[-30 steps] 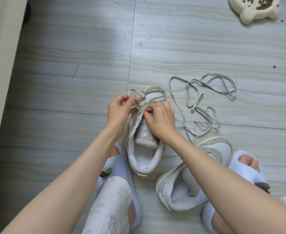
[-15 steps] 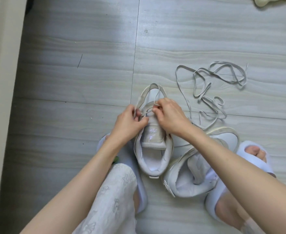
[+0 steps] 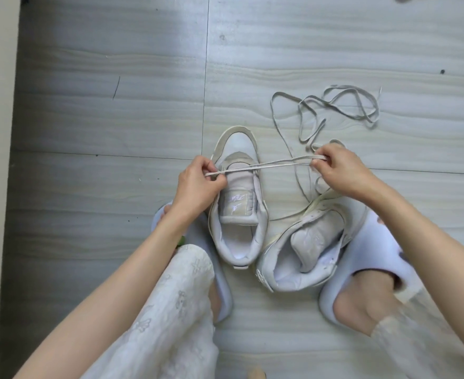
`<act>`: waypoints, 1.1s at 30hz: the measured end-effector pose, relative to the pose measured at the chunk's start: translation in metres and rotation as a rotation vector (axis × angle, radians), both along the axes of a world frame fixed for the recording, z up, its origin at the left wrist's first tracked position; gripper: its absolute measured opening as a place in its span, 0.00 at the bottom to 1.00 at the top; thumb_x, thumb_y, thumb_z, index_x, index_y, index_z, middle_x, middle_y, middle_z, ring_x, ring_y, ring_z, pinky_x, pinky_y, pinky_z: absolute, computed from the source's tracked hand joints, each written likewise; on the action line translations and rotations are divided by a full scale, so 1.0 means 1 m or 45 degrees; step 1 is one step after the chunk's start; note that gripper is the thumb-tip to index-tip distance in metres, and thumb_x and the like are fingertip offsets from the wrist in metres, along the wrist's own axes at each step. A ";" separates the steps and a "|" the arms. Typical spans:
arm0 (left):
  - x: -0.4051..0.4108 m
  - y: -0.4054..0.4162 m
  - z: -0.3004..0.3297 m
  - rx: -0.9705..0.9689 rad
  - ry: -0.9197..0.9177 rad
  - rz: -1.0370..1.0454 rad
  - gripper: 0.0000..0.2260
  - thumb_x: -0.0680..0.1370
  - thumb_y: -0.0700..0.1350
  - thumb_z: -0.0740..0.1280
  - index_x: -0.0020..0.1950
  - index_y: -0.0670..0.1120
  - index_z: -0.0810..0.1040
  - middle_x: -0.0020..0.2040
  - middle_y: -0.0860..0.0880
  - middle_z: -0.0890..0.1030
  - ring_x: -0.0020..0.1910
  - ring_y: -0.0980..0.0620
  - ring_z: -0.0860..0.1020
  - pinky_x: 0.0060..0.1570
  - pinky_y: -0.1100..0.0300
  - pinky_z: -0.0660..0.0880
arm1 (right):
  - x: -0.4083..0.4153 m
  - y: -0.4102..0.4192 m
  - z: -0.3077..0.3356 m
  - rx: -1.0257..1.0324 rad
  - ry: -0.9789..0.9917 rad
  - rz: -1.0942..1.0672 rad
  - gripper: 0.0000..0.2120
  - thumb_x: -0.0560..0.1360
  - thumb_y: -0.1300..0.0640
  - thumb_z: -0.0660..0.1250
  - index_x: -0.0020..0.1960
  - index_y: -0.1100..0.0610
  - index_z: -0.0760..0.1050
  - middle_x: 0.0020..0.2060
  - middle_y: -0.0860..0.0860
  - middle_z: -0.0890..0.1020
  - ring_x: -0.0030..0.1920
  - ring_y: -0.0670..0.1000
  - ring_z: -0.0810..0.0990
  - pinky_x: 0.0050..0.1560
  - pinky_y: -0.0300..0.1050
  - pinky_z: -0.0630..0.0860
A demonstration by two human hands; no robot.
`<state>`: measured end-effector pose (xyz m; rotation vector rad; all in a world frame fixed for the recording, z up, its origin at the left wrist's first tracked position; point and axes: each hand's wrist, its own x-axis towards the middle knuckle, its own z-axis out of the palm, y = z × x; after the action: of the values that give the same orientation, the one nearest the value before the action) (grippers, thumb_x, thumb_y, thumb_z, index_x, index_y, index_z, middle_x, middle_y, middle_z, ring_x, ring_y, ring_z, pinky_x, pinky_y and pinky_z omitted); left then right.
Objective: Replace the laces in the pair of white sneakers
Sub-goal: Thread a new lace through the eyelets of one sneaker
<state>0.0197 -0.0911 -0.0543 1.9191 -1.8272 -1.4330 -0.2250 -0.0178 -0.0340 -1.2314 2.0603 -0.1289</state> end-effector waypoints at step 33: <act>0.005 -0.005 -0.002 0.001 0.157 -0.109 0.17 0.71 0.40 0.70 0.55 0.53 0.70 0.32 0.55 0.68 0.31 0.61 0.69 0.31 0.72 0.64 | 0.097 -0.018 0.009 -0.255 -0.773 -0.277 0.09 0.78 0.65 0.59 0.42 0.54 0.71 0.48 0.52 0.81 0.49 0.48 0.77 0.54 0.40 0.70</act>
<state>0.0245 -0.0957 -0.0561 1.7303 -1.8726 -1.5409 -0.1283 -0.0362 -0.0251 -0.9235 1.6568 -0.7331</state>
